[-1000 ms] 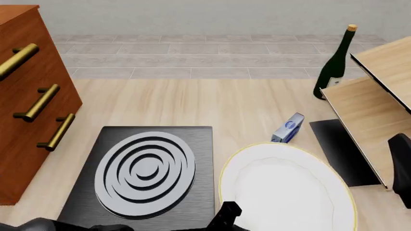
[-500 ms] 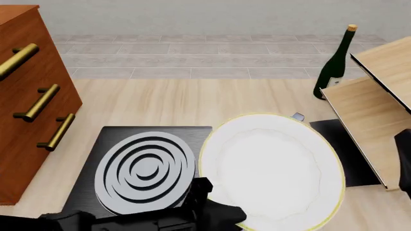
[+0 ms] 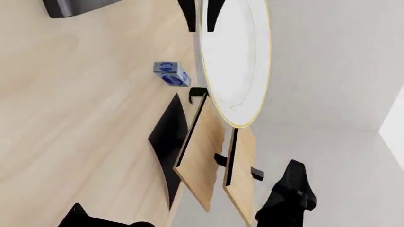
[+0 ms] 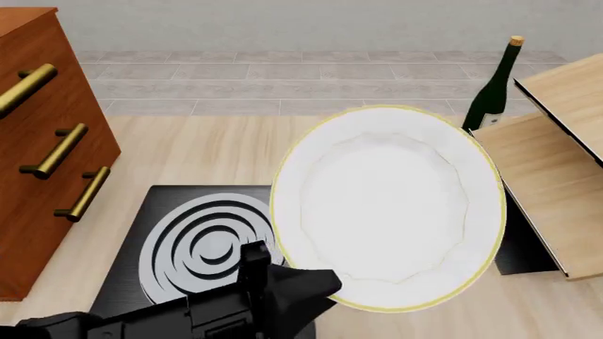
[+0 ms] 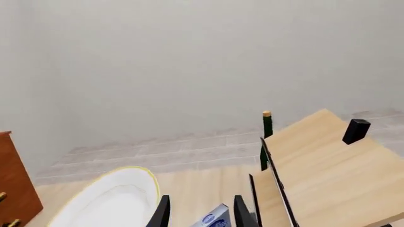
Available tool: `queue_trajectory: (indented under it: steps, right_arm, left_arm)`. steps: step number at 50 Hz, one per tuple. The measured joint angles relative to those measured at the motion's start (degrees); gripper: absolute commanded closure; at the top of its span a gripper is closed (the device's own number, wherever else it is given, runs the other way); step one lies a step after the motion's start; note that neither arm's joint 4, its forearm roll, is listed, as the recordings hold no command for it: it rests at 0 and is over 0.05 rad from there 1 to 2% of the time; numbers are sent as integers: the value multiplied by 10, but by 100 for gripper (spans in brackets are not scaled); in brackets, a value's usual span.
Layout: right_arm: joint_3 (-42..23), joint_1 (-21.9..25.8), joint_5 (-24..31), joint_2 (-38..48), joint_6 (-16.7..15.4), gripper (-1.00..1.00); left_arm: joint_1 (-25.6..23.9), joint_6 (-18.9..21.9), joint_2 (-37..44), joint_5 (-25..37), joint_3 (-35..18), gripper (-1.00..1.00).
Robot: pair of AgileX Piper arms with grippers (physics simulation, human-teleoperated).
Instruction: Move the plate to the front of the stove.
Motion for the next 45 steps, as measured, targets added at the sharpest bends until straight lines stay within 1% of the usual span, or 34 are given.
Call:
queue_trajectory:
  steps: [13,20,31,38,45]
  right_arm:
    - [-71,41,64,0,6,-100]
    - [-96,74,94,0,15,-100]
    - [-116,116,130,0,35,-100]
    - [-114,132,139,1,50,-100]
    - [-108,146,139,1,74,-100]
  left_arm:
    - [2,35,14,-85,18,100]
    - [-1,53,24,-123,25,100]
    - [-3,64,29,-153,30,100]
    - [-7,68,31,-162,31,100]
    - [-10,70,32,-170,31,100]
